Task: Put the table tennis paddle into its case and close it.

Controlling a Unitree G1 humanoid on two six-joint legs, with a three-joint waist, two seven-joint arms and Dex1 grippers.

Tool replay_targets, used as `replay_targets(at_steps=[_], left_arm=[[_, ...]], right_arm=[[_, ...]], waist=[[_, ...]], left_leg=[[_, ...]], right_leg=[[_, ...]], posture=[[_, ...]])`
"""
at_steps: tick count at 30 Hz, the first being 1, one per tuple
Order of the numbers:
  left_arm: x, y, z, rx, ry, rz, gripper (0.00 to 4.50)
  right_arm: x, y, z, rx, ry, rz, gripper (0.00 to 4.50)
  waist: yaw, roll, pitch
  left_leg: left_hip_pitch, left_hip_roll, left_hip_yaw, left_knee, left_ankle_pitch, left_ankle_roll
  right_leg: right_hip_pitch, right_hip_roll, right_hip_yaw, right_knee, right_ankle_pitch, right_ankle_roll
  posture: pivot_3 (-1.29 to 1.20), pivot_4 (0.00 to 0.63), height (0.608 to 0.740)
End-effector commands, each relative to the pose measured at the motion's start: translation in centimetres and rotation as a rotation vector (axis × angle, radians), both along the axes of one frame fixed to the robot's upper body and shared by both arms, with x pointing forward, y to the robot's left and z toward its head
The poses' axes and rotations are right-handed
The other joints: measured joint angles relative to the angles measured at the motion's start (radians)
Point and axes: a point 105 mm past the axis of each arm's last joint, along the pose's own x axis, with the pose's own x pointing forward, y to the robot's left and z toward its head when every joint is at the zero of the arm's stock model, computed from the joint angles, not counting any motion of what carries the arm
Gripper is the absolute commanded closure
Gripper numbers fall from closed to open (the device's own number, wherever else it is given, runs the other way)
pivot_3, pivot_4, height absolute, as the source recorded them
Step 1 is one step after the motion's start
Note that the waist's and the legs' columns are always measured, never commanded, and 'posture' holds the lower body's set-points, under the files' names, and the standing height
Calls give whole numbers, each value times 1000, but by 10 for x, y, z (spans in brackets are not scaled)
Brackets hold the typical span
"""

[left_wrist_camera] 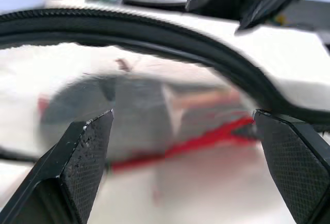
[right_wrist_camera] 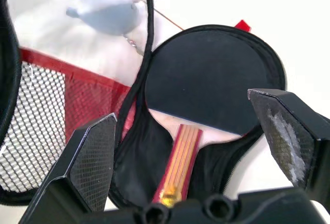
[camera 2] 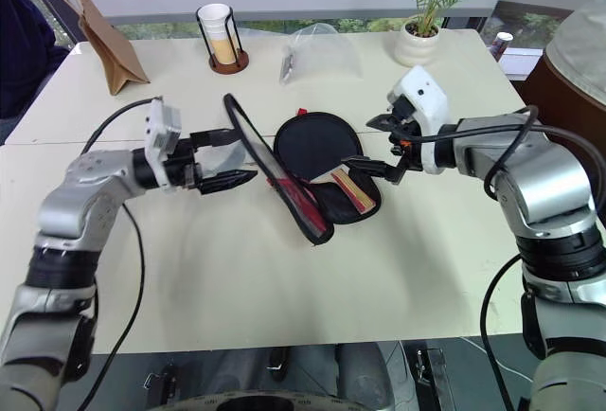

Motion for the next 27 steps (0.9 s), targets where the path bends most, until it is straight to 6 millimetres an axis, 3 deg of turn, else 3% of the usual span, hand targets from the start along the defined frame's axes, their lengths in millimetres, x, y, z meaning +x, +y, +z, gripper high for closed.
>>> replay_targets(at_steps=[1, 8, 14, 16, 21, 24, 27], left_arm=[[23, -35, -8, 19, -24, -13, 0], [74, -95, -34, 96, -36, 110, 0], [71, -113, -61, 257, -66, 59, 0], [67, -113, -62, 261, -69, 21, 0], [60, -91, -26, 143, -105, -49, 0], [34, -56, 9, 55, -125, -106, 0], [2, -32, 26, 33, -94, -146, 0]], right_arm=[[0, -13, 27, 11, -111, -55, 29], [-3, -35, 37, 12, -135, -150, 29], [-4, -32, 4, 31, 23, -151, 29], [-1, -29, -4, 48, 66, -141, 29], [15, -22, -28, 134, 233, -134, 29], [31, -24, -46, 148, 326, -142, 29], [37, -21, -57, 155, 386, -118, 29]], waist=[[5, 0, 0], [0, -2, 1], [-3, -2, 1], [-2, -2, 1], [-3, -2, 1], [-16, -2, 1], [-28, -1, 1]], left_leg=[[0, 0, 0, 0, 0, 0], [-1, -1, 0, 5, -2, 3], [-1, -1, 1, 5, -2, 5], [-1, -1, 1, 5, -2, 4], [-1, 0, 1, 6, -2, 4], [-2, 0, 1, 6, -2, 4], [-2, 0, 0, 5, -2, 4]], right_leg=[[1, 0, -1, 0, 0, 0], [3, 0, -1, 0, 2, 3], [2, 0, 0, 0, 1, 3], [1, 1, 0, 1, 2, 3], [1, 0, 0, 1, 2, 3], [1, 0, 1, 1, 2, 3], [0, 0, 3, 0, 2, 3]], posture=[[0, 150, 734], [0, 150, 734], [0, 150, 734], [0, 150, 734], [0, 150, 734], [0, 150, 734], [0, 150, 734]])
